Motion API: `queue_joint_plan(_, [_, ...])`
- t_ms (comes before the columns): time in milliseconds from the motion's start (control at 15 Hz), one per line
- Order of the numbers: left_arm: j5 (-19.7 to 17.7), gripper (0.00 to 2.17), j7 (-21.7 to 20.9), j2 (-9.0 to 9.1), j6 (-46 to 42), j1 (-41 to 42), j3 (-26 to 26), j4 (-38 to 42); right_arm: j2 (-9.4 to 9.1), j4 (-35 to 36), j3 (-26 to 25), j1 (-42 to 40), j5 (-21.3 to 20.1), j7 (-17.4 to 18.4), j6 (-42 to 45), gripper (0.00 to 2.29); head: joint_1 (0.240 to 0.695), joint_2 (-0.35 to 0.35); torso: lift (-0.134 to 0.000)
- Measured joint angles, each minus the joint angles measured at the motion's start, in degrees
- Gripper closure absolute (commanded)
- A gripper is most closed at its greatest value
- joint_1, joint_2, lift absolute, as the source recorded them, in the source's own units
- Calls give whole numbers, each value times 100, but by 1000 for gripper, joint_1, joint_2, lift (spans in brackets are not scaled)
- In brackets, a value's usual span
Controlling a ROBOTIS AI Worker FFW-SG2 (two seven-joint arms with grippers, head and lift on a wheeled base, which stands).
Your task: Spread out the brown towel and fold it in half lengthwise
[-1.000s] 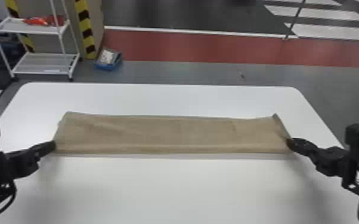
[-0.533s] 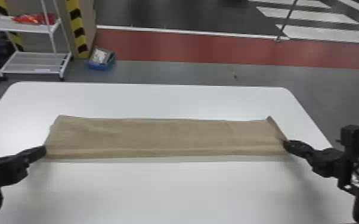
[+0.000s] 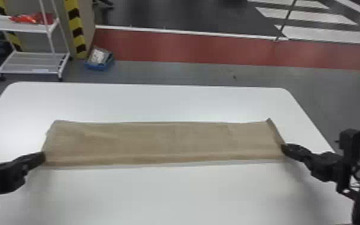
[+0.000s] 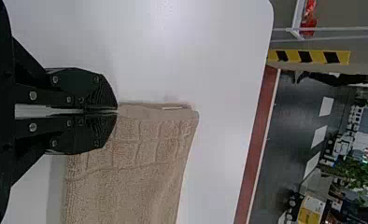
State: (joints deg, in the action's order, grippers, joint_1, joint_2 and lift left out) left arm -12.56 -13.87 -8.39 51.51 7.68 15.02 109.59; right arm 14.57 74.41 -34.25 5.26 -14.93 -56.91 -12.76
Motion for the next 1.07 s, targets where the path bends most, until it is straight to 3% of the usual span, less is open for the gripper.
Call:
queue_joint_plan(133, [32, 9, 19, 3, -348, -7, -44, 0, 4, 69, -42, -48, 76, -23, -29, 340, 695, -167, -122])
queue_joint_plan(200, [46, 9, 46, 0, -482, -9, -52, 0, 4, 101, -72, -70, 110, -23, -37, 167, 695, -167, -122])
queue_joint_plan(533, [124, 22, 233, -25, -650, 39, 83, 190, -85, 566, -251, -207, 348, 24, -118, 73, 695, -151, -122])
queue_joint_plan(800, [256, 22, 502, -45, -1756, 158, -362, 258, -717, 2610, -376, -785, 1000, 235, -1042, 70, 695, -141, -122])
queue_joint_plan(1000, [453, 29, 937, 22, -2360, 139, -1025, 295, -1322, 4167, 99, -1123, 1184, 661, -2032, 73, 695, -113, -122])
queue_joint_plan(1067, [489, 29, 1045, 54, -2592, 138, -1237, 295, -1390, 4536, 282, -1307, 1204, 840, -2078, 80, 695, -113, -122])
